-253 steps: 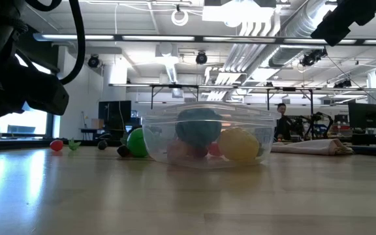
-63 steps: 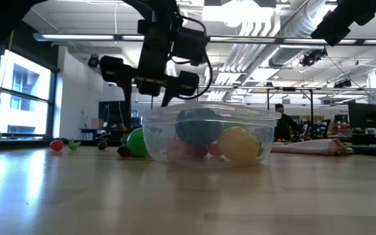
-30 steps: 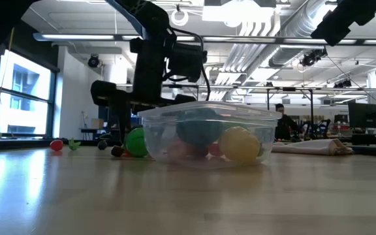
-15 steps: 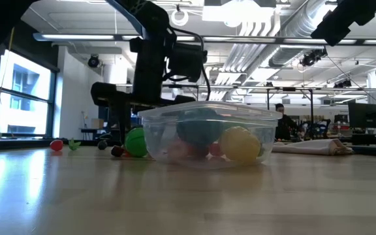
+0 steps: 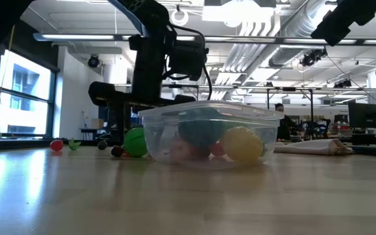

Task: Pick and placing Produce into tupperware
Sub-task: Put the green pear into the transparent container, then put the top red strawberry into the transparent container

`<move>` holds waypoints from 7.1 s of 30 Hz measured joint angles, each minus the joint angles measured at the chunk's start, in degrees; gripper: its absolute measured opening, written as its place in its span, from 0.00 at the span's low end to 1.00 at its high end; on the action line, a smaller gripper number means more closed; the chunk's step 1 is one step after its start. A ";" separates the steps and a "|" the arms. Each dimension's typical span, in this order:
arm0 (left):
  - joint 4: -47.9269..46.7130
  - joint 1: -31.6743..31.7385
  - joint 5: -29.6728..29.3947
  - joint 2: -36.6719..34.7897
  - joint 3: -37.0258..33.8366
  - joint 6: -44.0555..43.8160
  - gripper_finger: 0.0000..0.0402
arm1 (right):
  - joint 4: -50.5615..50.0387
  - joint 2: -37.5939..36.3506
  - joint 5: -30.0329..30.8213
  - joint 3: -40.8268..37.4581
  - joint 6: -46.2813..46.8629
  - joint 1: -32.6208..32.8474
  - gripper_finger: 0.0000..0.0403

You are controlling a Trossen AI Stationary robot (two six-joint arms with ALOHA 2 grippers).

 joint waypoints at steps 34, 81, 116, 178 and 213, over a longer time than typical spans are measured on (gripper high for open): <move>-0.63 -0.02 0.35 0.02 0.00 2.18 0.67 | 0.00 0.00 0.00 0.01 0.00 0.00 0.26; -4.95 0.00 -1.45 0.04 2.84 1.47 0.50 | 0.01 0.00 0.00 -0.01 -0.02 0.00 0.26; -13.80 -12.12 -20.13 4.75 32.58 9.43 0.49 | 0.01 0.00 0.00 -0.01 0.00 0.00 0.26; -19.10 -8.74 -21.83 3.47 32.57 17.02 0.60 | -0.01 0.00 -0.01 0.01 -0.02 0.02 0.26; -18.49 -2.28 -26.97 2.51 32.57 69.15 0.38 | -0.01 0.00 0.00 0.01 -0.02 0.00 0.26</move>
